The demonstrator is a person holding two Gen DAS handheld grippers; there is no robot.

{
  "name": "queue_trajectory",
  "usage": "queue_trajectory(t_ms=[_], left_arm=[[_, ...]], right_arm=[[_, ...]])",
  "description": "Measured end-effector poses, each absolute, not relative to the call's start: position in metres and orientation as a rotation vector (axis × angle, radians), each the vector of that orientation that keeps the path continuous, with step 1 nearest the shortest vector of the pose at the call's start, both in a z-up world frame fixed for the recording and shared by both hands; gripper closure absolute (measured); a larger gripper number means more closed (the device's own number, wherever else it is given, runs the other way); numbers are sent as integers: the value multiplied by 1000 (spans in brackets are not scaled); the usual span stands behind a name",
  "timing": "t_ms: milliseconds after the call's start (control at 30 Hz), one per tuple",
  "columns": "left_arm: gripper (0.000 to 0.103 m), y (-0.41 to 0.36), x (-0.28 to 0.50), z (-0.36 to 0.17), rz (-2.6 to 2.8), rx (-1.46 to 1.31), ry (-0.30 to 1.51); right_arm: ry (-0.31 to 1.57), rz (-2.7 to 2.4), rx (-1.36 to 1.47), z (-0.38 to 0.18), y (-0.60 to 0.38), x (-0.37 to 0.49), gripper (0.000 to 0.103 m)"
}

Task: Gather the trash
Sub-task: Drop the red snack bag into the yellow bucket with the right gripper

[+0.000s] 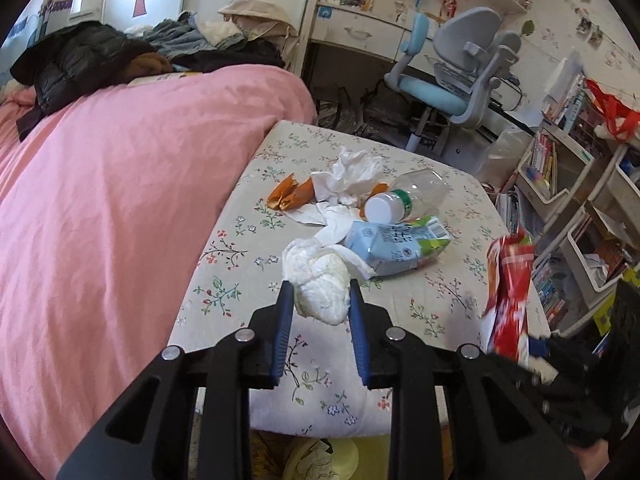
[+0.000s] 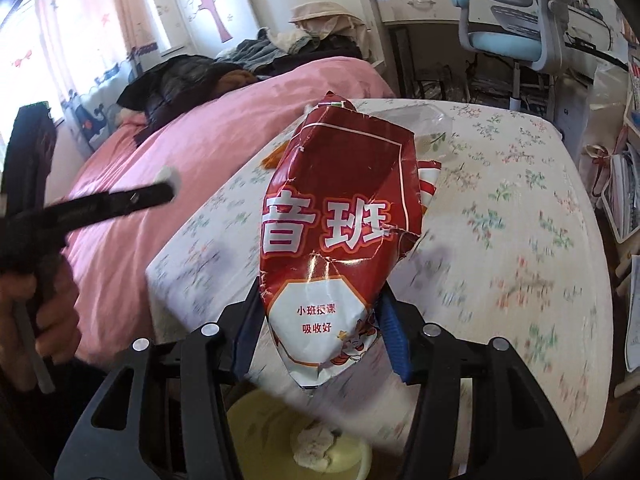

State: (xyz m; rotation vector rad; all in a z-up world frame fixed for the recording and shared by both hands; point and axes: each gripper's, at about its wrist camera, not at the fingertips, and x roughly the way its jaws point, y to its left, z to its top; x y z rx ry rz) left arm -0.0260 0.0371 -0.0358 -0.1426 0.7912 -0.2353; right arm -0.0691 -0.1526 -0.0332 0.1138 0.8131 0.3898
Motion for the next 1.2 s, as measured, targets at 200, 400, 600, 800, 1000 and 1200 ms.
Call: queue_trajectory(t_ms=[200,400,600,800,1000,1200], left_arm=[[76,39,-34,-28,-255,-162,753],[76,43,-36,-22,-273,-195,733],[76,43,-39,-18,-286,-190,714],[76,48,-40,-16,-297,-204,710],[76,49,-41,-14,-304,-209,707],[76,49,-42,-15,-303,-206,710]], right_arm=[[887,448,2,-54,-119,-128,52],[1047,516,-141,-97,-82,-171,52],[1202,589,-267,-136,-52,-184,47],[1269,563,-277,-154,-47,-181,32],[1262,530,-258,-152,-51,-173,28],[1172,470,-213,-132,-66,-166,28]])
